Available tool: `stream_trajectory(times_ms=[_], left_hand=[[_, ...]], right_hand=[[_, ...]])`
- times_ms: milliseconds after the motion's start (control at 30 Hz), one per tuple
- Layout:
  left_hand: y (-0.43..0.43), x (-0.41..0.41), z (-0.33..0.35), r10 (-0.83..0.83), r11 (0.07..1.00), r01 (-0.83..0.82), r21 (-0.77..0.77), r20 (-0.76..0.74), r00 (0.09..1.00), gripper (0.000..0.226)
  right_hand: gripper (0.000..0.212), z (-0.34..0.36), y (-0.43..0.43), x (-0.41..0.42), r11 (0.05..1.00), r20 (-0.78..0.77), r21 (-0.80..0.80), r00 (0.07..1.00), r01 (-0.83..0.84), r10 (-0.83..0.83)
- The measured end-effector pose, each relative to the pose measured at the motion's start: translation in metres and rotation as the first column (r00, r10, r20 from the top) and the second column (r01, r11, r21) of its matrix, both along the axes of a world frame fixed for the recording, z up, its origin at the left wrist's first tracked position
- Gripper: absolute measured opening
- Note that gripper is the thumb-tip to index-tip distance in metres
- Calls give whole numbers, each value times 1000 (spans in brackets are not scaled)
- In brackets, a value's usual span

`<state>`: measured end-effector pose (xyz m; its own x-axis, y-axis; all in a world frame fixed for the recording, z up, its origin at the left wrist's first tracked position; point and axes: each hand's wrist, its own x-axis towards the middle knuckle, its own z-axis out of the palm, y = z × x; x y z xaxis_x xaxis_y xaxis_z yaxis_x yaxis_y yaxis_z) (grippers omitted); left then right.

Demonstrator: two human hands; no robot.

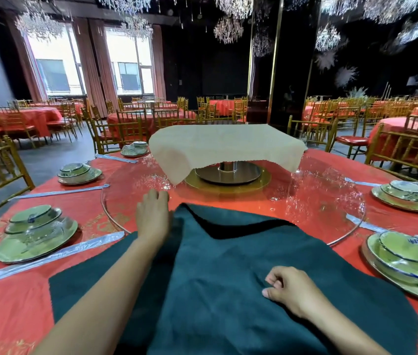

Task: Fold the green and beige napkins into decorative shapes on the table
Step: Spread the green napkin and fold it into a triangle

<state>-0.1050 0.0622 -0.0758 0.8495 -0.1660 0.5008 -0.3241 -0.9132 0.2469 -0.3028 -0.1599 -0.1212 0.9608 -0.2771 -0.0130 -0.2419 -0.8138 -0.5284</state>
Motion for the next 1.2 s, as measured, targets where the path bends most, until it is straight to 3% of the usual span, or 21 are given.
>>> stream_trajectory(times_ms=[67, 133, 233, 400, 533, 600, 733, 867, 1067, 1133, 1200], left_hand=[[-6, -11, -7, -295, 955, 298, -1, -152, 943, 18], [-14, -18, -17, -499, 836, 545, 64, -324, 804, 20], [-25, -14, -25, -589, 769, 638, 40, -344, 731, 26], [-50, -5, -24, -559, 754, 654, 70, -454, 694, 33], [-61, 8, -19, -270, 824, 450, 345, -459, 846, 53], [-61, 15, -20, -178, 899, 314, 305, -401, 899, 53], [-54, 8, -31, -288, 953, 302, 32, -222, 932, 38], [-27, 0, -30, -364, 924, 306, -231, -276, 890, 34], [29, -9, -29, -313, 949, 279, -149, -304, 900, 38], [40, -20, -37, -336, 940, 338, -44, -289, 897, 55], [43, -30, -45, -353, 912, 397, 101, -298, 887, 100]], right_hand=[[39, 3, 2, 1, 1000, 46, 4, 999, -22, 22], [37, 9, 2, 3, 999, 71, 6, 997, -39, 38], [32, 13, 1, 7, 999, 76, -13, 996, -43, 44], [30, 6, -1, 10, 998, 66, -39, 997, -47, 50], [28, 9, -6, 15, 1000, 113, -22, 993, -22, 24], [24, 14, -8, 20, 999, 146, -37, 989, 5, 0], [13, 26, -11, 42, 990, 166, -115, 984, 84, -65], [13, 37, -18, 83, 967, 199, -159, 966, 199, -166], [36, 43, -20, 125, 960, 255, -105, 940, 258, -225], [41, 33, -13, 117, 963, 217, -191, 965, 191, -148], [37, 22, -9, 100, 951, 222, -274, 971, 144, -83]])
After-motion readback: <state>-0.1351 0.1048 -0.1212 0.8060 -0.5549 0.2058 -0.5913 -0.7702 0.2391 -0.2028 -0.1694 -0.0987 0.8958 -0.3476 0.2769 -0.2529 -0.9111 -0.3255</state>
